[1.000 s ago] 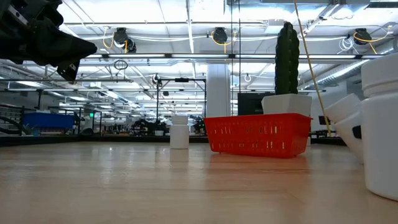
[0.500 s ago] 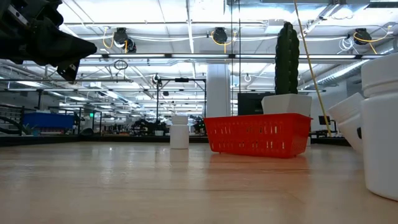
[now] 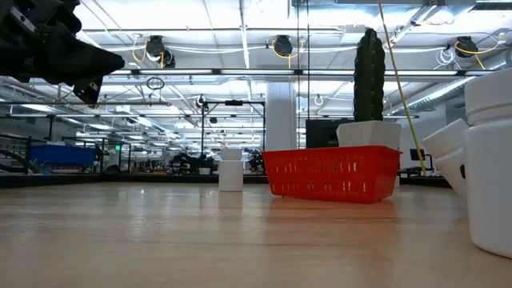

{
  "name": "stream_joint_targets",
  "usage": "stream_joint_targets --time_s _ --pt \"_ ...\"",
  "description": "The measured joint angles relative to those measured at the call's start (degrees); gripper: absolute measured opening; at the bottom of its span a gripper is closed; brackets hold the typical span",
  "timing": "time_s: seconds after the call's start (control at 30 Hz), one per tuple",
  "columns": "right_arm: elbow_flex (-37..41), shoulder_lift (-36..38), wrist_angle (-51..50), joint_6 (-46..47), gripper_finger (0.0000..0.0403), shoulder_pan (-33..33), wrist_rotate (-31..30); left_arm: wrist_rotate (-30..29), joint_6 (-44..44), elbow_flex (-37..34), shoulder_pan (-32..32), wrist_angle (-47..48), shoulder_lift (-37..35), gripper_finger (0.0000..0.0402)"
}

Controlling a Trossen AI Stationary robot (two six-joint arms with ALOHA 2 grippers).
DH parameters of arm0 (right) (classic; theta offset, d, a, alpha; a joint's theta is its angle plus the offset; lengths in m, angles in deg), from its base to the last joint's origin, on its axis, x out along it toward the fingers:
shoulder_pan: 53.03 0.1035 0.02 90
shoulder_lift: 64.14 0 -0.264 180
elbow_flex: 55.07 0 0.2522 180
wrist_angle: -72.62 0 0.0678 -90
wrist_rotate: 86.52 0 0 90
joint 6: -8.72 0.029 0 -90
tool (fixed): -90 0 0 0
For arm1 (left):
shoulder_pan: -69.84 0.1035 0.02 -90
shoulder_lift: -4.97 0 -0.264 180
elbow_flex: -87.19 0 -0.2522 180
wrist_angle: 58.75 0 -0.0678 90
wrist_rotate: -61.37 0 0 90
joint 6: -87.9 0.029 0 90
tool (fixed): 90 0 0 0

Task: Pick and place pill bottles into a basket
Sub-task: Put the white pill bottle into the red bin

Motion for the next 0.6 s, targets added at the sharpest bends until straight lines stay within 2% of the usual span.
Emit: stream_joint_targets --time_s 0.2,0.33,0.6 --pt "0.0 0.0 5.5 -5.5 0.0159 -0.1 0.4 0.0 0.0 0.0 0.0 0.0 0.0 0.0033" --pt "0.0 1.6 12.7 -15.4 0.0159 -0.2 0.7 0.0 0.0 0.0 0.0 0.0 0.0 0.0033" --pt "0.0 10.4 14.7 -27.2 0.0157 -6.5 9.5 0.0 0.0 0.0 0.0 0.0 0.0 0.0033"
